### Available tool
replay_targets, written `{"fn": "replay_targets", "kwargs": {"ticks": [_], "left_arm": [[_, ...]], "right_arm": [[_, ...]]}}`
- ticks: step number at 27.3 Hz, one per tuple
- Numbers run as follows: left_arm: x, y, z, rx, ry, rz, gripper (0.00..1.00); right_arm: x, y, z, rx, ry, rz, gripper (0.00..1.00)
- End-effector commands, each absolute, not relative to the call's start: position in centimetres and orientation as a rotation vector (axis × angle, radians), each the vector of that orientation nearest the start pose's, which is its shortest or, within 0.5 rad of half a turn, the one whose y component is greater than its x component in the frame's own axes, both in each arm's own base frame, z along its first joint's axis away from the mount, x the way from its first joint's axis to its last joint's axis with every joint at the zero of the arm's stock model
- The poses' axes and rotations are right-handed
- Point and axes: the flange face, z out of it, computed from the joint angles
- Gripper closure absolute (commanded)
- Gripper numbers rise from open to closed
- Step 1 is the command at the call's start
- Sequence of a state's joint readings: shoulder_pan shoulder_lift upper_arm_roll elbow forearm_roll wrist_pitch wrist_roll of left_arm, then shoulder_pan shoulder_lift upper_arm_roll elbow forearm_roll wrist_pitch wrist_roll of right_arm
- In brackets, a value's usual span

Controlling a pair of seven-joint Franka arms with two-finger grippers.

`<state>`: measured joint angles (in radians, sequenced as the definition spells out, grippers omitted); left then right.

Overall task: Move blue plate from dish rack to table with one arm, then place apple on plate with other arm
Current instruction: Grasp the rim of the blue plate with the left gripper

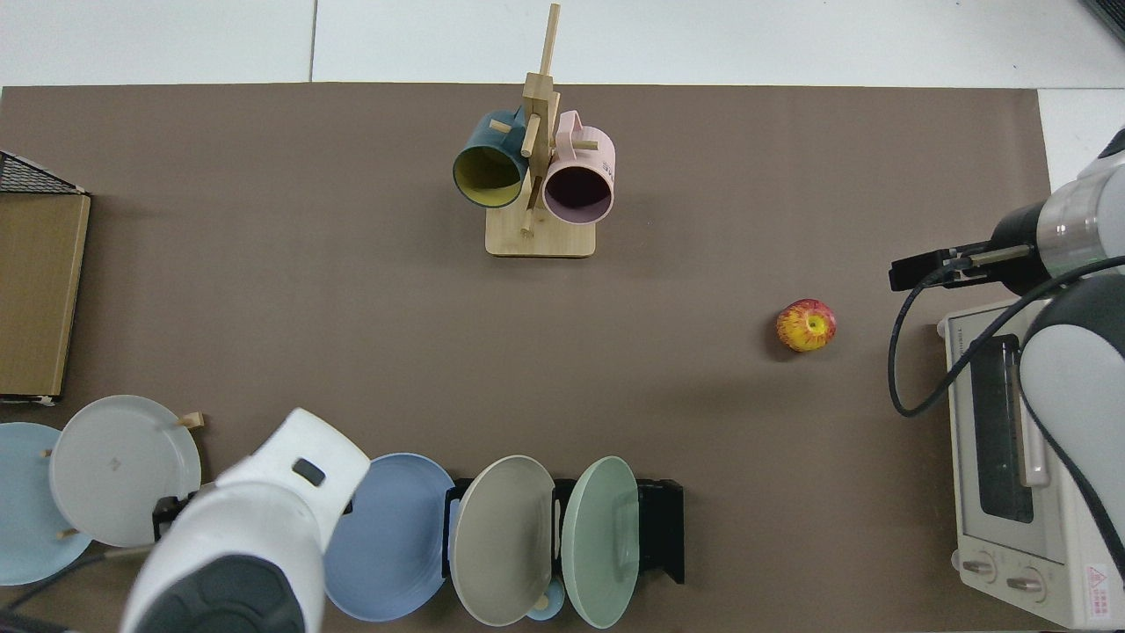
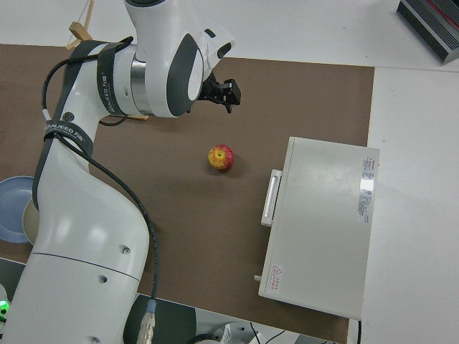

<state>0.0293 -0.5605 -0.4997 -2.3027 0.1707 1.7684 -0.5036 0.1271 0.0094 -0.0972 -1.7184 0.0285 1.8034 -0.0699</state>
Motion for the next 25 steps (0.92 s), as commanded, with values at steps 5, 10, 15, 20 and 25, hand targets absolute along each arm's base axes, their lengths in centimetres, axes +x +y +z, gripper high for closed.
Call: {"fn": "replay_targets", "kwargs": {"ticks": [5,10,15,20,25], "left_arm": [[29.7,-20.3,46.9,-2.629,-0.177,-0.350,0.00],[30.2,-19.2,44.5,-2.636,-0.182,-0.326,0.00],[30.9,-19.2,42.1,-2.709,-0.227,-0.244,0.00],[30.9,-19.5,41.7,-2.755,-0.261,-0.210,0.00],[31.0,-20.0,41.2,-2.758,-0.235,-0.217,0.00]], "right_arm": [[57.2,1.7,56.9,-3.108,-0.119,-0.106,0.00],[57.2,1.7,56.9,-3.108,-0.119,-0.108,0.00],[57.2,2.1,57.0,-3.105,-0.131,-0.110,0.00],[57.3,2.8,57.1,-3.103,-0.118,-0.128,0.00],[57.4,5.0,57.1,-3.098,-0.196,-0.166,0.00]]}}
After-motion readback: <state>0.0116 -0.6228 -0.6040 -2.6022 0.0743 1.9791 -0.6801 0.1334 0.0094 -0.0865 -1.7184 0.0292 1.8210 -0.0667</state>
